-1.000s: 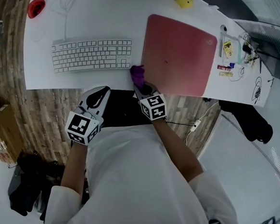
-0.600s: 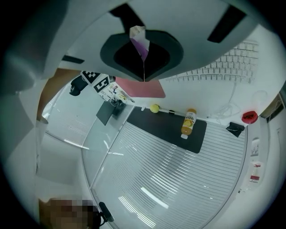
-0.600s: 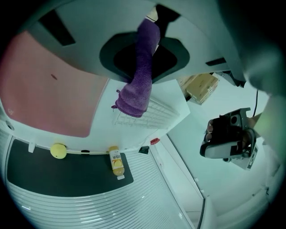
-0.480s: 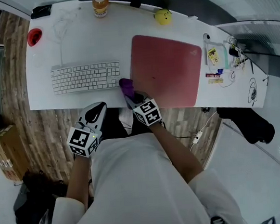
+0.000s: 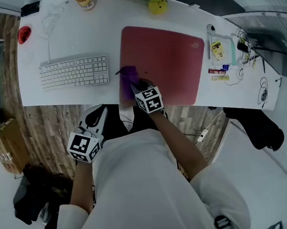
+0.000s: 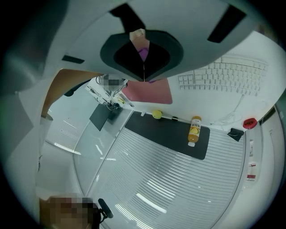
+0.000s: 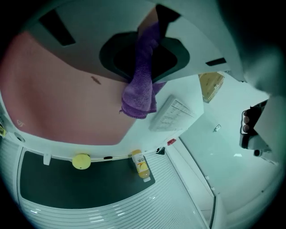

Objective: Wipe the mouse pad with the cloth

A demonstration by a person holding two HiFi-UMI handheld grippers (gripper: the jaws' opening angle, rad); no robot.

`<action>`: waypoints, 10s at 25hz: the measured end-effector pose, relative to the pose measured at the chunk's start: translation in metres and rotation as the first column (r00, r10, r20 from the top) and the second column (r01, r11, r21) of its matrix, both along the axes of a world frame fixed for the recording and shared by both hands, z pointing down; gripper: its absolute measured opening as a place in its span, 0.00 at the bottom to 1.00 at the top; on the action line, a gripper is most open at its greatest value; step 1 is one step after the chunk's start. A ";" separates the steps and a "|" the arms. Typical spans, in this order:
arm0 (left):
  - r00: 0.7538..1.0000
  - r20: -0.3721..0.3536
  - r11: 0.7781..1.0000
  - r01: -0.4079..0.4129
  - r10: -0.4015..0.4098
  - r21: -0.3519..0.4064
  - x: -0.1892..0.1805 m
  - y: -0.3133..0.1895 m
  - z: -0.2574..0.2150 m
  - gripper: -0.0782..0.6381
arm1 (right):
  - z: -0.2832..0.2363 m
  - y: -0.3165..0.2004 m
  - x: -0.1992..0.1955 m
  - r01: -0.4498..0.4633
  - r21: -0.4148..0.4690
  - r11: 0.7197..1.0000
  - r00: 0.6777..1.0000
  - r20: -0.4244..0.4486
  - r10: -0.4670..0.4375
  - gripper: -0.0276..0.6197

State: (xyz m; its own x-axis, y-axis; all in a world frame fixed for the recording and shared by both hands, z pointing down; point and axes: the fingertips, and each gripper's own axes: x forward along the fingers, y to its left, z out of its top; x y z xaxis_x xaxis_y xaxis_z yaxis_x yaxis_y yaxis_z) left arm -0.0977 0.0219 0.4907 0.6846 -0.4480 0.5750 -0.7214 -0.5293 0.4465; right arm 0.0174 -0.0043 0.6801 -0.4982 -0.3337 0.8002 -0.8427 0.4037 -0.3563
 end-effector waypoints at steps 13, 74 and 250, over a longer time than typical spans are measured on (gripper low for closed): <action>1.000 0.009 1.000 -0.016 0.016 -0.002 0.083 0.000 0.000 0.14 | 0.009 -0.008 0.140 -0.103 0.013 0.995 0.993 -0.057 0.104 0.16; 0.995 0.028 0.995 0.099 -0.098 -0.029 0.105 -0.030 0.008 0.14 | -0.021 -0.103 0.407 -0.343 0.165 0.925 0.855 -0.354 0.380 0.16; 0.993 -0.097 0.957 -0.039 0.069 0.288 0.051 0.102 -0.119 0.14 | -0.298 0.160 0.243 -0.366 0.533 0.763 0.900 -0.005 0.436 0.16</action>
